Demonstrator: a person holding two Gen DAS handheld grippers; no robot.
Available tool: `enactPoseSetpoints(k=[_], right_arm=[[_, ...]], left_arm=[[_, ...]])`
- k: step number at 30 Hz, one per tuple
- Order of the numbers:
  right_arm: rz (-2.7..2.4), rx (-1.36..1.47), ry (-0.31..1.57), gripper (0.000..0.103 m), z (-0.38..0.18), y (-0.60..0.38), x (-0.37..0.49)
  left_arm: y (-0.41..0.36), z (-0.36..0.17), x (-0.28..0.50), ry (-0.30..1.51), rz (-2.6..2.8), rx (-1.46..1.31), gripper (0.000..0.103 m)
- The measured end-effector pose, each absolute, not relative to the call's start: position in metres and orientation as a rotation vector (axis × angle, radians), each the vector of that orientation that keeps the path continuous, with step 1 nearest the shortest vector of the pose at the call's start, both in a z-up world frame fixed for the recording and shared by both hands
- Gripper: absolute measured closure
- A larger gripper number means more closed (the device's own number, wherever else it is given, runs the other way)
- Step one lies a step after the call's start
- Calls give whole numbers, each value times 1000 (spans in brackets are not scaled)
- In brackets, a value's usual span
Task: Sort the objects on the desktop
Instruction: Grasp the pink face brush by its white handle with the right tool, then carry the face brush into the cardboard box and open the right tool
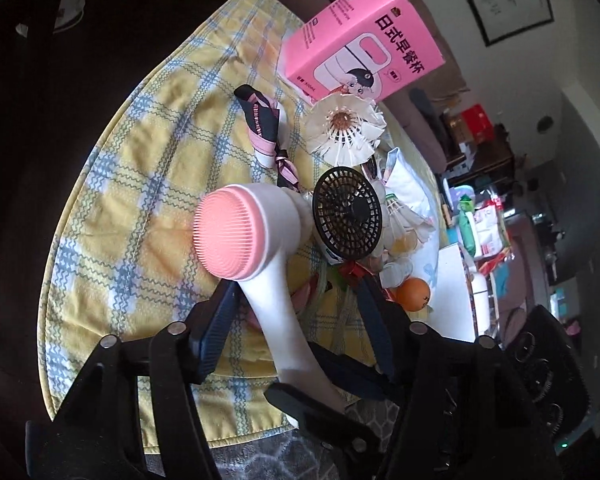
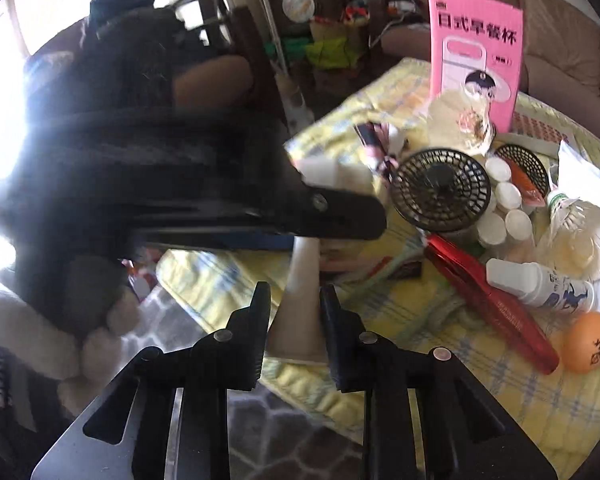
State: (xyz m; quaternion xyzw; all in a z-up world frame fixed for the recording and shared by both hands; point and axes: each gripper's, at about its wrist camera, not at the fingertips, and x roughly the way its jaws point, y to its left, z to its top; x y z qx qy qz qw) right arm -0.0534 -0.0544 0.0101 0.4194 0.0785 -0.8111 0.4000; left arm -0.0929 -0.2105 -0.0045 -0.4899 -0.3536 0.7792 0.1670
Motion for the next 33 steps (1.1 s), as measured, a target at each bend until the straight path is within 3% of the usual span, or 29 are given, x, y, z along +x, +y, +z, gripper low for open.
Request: enactPoseSetpoints(k=[6,9,11,16,18,20,22,24,25,26,33], right_arm=[[-1969,1006,137,78,22,-59,-30],[-1975,983,164,78,26,-60,-19],[-1984,973,154,80,28,-57,-16],[-2027,945,101,79,39,-43,-13],[-2062,942,92,73,45,-37,-13],[-2089,916,86,58,54,-32,-12],[-2112,883,91,58,65,-30,-12],[-2132,848,80,66,76,-22,-10],[-2139,839,70,81,81,-18,-10],[-2153,829,59,86,86,-13,-9],[-2243,748,-18,87,123,48,5]], left_arm=[[-227,-17,-93,-1200,2096,-1359,55],[-232,-13,-91,-1250,2078,-1323,68],[-231,-1,-89,-1239,2080,-1268,73],[-215,34,-83,-1117,2094,-1147,73],[-209,45,-80,-1090,2094,-1093,73],[-199,61,-80,-1022,2101,-1051,73],[-186,75,-78,-963,2087,-1039,73],[-169,87,-75,-910,2079,-1036,73],[-162,93,-72,-888,2075,-1034,73],[-154,97,-71,-869,2069,-1038,73],[-88,142,-62,-694,2045,-1057,73]])
